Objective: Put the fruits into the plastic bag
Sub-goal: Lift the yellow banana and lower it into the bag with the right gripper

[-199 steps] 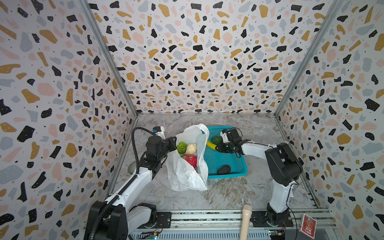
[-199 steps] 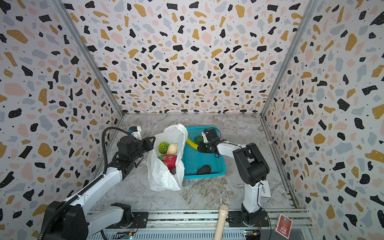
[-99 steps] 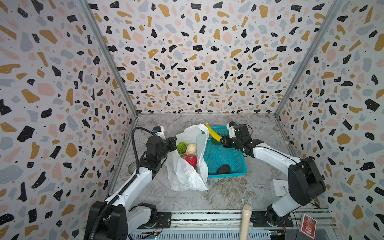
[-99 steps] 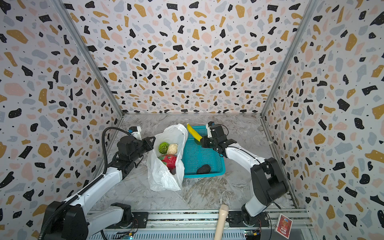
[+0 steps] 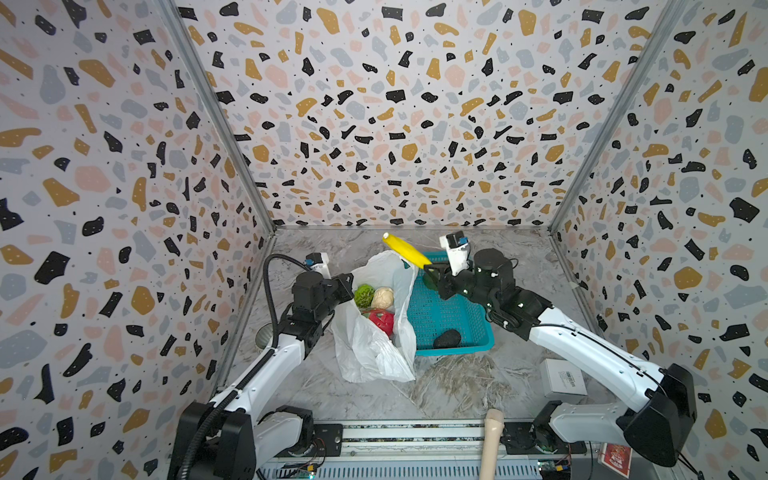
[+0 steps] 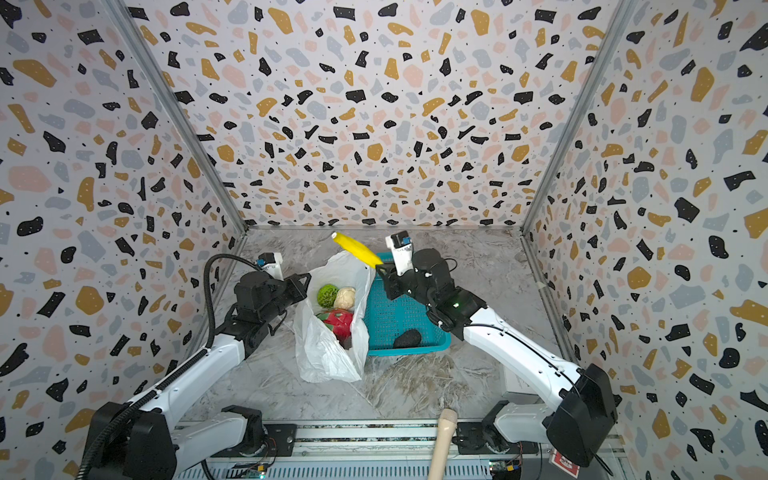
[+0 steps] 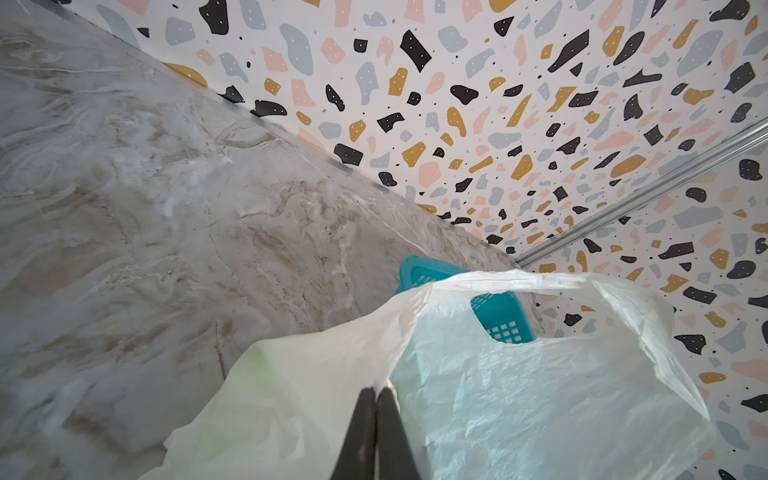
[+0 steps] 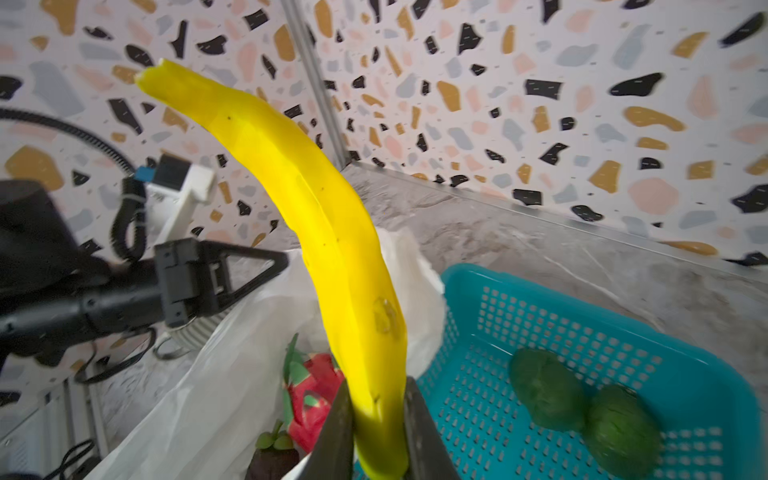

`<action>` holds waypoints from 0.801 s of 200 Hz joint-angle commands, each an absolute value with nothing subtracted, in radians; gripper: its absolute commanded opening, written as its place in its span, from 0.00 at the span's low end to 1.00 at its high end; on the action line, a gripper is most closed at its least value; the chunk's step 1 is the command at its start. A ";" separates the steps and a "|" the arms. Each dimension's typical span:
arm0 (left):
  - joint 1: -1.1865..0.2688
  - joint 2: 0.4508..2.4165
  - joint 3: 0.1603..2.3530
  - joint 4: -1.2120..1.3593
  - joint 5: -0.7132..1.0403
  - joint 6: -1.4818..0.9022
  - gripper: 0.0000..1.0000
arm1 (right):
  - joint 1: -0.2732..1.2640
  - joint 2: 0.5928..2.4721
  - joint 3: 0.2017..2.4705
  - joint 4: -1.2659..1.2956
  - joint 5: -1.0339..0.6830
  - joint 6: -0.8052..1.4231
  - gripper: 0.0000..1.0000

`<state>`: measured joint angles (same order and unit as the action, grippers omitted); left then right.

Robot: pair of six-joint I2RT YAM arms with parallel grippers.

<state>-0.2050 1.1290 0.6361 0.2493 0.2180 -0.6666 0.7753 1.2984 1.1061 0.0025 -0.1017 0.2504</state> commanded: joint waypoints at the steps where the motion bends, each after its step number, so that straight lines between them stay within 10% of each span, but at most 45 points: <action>1: -0.210 1.131 0.631 0.293 0.218 -0.667 0.00 | 0.834 1.341 1.150 -0.031 -0.129 0.166 0.00; 160: -0.210 1.103 0.639 0.268 0.207 -0.651 0.00 | 0.889 1.699 1.334 -0.282 -0.001 0.177 0.01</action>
<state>-0.2050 1.1275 0.6361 0.2474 0.2150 -0.6659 0.8688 1.6699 1.2633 -0.2184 -0.0513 0.1970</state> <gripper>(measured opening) 0.047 0.184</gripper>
